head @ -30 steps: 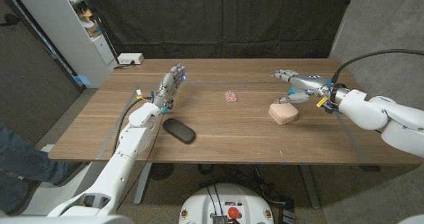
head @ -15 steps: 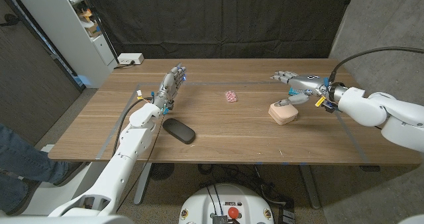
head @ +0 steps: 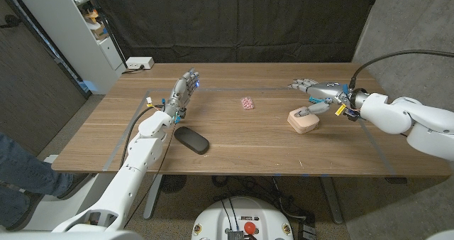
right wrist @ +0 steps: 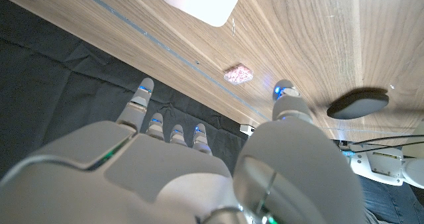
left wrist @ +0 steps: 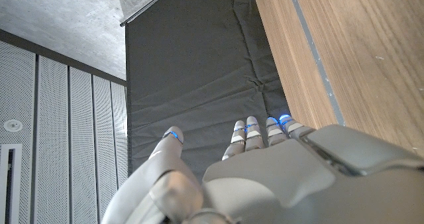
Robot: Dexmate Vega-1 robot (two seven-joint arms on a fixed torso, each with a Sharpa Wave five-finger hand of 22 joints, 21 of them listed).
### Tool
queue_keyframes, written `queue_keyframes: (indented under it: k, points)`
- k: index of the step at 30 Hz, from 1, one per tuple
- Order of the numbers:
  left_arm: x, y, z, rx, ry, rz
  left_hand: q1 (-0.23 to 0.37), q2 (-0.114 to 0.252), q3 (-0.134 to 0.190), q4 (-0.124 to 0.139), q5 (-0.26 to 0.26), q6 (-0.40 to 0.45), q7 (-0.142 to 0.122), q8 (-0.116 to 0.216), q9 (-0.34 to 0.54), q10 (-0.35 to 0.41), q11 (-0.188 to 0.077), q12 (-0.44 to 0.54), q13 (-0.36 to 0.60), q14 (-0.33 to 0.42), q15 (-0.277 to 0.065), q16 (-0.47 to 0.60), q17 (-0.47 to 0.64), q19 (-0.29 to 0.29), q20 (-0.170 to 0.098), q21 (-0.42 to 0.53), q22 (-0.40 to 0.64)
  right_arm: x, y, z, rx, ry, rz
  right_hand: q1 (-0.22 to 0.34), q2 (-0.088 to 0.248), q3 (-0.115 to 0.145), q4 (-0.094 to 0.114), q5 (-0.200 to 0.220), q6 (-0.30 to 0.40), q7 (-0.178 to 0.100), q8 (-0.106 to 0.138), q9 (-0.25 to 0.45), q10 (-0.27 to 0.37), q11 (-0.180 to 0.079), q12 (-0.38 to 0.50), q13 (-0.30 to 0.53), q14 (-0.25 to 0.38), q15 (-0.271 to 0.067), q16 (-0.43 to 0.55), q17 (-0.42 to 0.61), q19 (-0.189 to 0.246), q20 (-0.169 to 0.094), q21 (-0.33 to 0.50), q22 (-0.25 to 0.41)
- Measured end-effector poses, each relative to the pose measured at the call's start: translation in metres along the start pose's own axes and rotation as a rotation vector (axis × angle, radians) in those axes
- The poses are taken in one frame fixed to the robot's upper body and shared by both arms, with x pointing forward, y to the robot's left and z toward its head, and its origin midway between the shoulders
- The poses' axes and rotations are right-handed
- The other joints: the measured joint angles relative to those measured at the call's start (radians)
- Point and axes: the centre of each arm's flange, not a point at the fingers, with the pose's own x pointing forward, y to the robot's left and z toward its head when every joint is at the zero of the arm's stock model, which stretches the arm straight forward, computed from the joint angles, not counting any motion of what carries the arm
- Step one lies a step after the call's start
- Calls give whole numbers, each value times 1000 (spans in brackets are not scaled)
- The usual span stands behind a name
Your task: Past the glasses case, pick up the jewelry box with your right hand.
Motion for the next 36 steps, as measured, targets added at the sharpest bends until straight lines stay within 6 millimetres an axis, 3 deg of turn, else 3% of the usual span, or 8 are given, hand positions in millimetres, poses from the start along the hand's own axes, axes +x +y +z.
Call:
queue_keyframes:
  k: [15, 36]
  points:
    - [-3, -1, -1, -5, 1, -1, -4, 4, 0, 0, 0, 4, -4, 0, 0, -4, 3, 0, 0, -3, 3, 0, 0, -2, 8, 0, 0, 6, 6, 2, -31, 10, 60, 13, -5, -11, 3, 11, -54, 4, -4, 0, 0, 0, 4, 0, -17, 5, 0, 0, -4, -3, 0, 0]
    - [-6, -1, -1, -2, 1, 3, -4, 4, -4, -4, 0, 4, -4, 0, 0, -4, 3, 0, 0, -3, 3, 0, 0, -2, 8, 0, 0, 12, 12, 3, -67, 35, 119, 18, 0, -20, 3, 15, -75, 4, -4, 0, 0, 8, 4, 0, -29, 4, 0, 0, -7, 0, 0, 3]
